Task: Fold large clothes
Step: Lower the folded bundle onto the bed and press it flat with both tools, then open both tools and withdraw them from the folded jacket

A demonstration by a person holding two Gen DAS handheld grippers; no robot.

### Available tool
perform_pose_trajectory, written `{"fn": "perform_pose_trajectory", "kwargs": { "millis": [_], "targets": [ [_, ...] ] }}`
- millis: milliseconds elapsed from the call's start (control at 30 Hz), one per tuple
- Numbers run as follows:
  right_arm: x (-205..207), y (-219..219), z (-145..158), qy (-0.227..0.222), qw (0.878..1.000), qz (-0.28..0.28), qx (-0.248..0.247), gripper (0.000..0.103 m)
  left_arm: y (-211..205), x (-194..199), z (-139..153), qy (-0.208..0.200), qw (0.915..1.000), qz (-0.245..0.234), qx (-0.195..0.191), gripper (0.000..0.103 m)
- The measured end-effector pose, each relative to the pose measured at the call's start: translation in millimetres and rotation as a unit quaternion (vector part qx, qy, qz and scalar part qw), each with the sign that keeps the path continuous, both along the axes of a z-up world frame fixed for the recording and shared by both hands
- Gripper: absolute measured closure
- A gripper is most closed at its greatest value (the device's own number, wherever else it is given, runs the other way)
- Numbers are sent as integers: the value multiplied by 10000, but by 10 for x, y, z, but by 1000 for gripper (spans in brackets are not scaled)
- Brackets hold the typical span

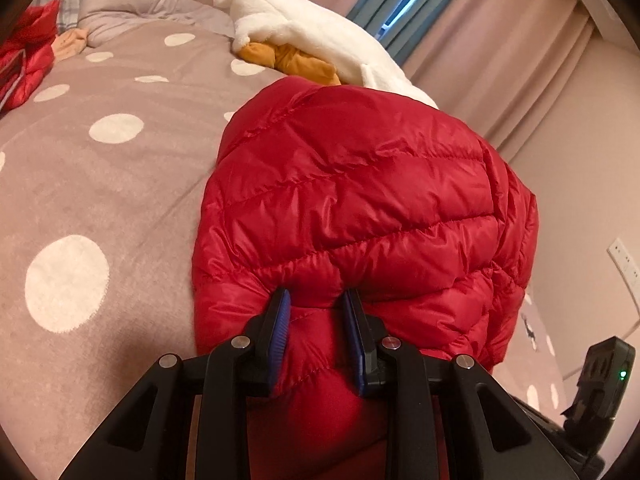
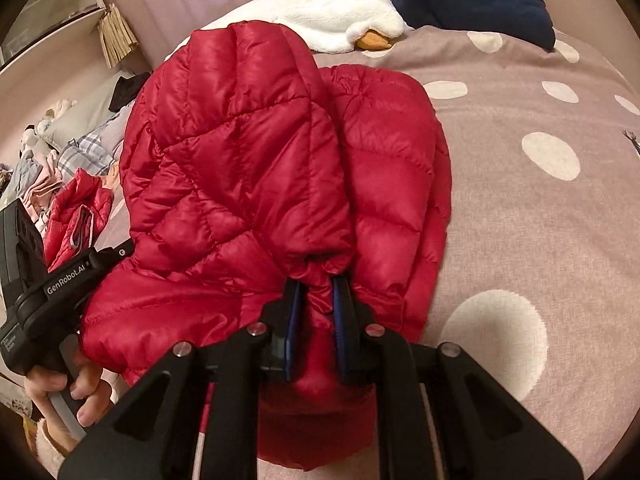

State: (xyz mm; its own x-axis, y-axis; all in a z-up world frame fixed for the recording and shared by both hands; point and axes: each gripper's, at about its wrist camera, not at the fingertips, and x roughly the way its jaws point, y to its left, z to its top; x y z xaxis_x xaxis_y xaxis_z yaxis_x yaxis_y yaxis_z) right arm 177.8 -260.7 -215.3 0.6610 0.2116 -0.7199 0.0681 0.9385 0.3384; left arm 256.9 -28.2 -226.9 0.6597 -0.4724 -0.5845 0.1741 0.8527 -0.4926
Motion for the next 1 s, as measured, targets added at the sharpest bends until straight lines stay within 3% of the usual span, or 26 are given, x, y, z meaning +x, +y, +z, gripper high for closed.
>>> {"fn": "perform_pose_trajectory", "kwargs": {
  "millis": [267, 467, 767, 1000],
  "targets": [
    [-6, 8, 36, -29, 10000, 14, -44, 89, -22, -19, 45, -46, 9998, 93, 142, 77],
    [-165, -34, 311, -121, 9999, 27, -4, 84, 39, -213, 310, -13, 9988, 318, 383, 77],
    [-701, -16, 1127, -978, 9944, 19, -407, 84, 188, -959, 1164, -1274, 9865, 670, 778, 77],
    [-1144, 85, 1575, -1479, 9861, -19, -755, 84, 170, -1553, 1642, -1777, 9775, 608, 963, 77]
  ]
}}
